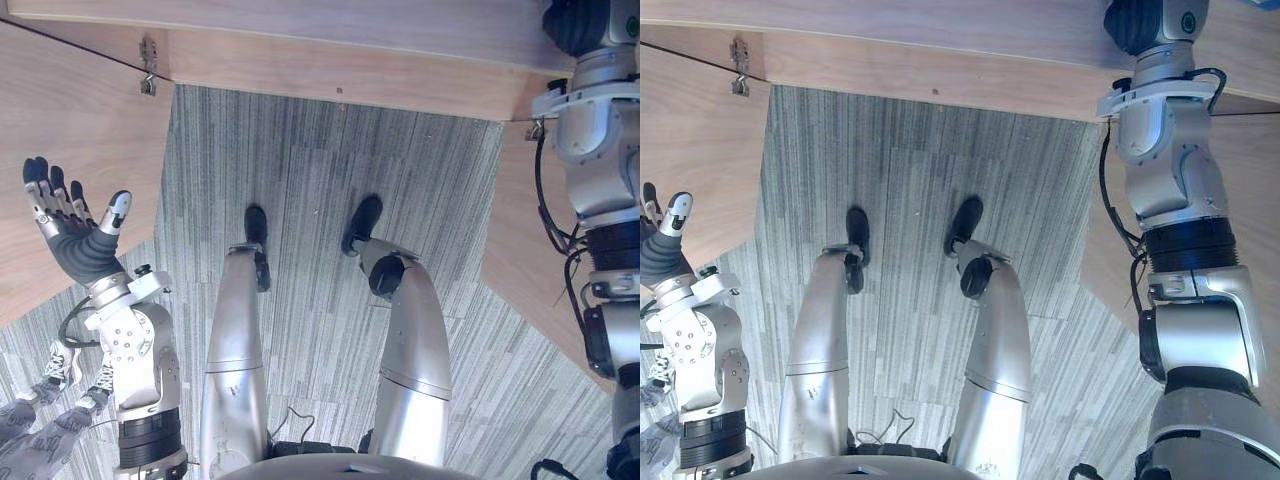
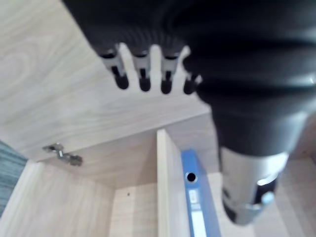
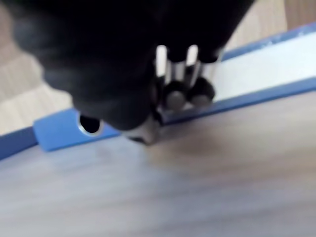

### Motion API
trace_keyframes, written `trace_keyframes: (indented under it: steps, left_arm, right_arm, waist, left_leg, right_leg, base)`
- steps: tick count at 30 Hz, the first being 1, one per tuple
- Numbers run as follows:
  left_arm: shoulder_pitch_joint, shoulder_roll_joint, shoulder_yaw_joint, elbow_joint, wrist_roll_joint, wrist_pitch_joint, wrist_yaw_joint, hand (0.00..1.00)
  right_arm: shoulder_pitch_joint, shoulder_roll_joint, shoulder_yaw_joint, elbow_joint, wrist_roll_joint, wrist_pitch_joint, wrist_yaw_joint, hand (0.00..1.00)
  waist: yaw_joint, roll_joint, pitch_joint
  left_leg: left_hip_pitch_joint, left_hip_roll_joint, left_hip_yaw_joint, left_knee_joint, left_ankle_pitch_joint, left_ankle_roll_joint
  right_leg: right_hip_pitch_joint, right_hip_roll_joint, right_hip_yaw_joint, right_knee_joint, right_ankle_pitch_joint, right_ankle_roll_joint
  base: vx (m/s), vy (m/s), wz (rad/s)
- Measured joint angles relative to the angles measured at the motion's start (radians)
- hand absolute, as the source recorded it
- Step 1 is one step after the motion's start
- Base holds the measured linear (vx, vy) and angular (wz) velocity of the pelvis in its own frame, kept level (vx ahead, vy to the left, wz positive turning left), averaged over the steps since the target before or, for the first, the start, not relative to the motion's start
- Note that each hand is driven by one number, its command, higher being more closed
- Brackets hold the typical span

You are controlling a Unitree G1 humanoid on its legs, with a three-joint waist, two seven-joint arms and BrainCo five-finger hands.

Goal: Walk over to the cabinet, pick up the folder, carry it to the office cabinet, place the folder inside the office cabinet, then close the office cabinet door

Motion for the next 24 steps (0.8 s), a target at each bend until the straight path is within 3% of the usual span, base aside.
trace_keyframes:
  steps: [12,24]
  left_arm:
    - [0.004,-0.001,0.002,0.0,0.0,0.0,0.003,0.0]
    - [0.006,-0.013,0.001,-0.001,-0.002,0.0,0.005,0.0]
  right_arm:
    - [-0.079,0.002,-0.062,0.067,0.055,0.069,-0.038,1.0]
    - [-0.165,0.045,-0.064,0.141,0.1,0.088,-0.062,1.0]
  waist:
    - [0.001,0.002,-0.002]
    - [-0.005,0.002,-0.002]
  left_leg:
    - [-0.017,0.004,0.003,-0.008,0.004,-0.005]
    - [-0.021,0.01,0.0,-0.018,0.017,-0.009]
  right_leg:
    - [-0.023,0.002,0.0,-0.001,0.001,-0.001]
    - [-0.031,0.006,-0.007,-0.002,0.003,-0.008]
  base:
    - [0.0,0.0,0.0]
    - [0.0,0.0,0.0]
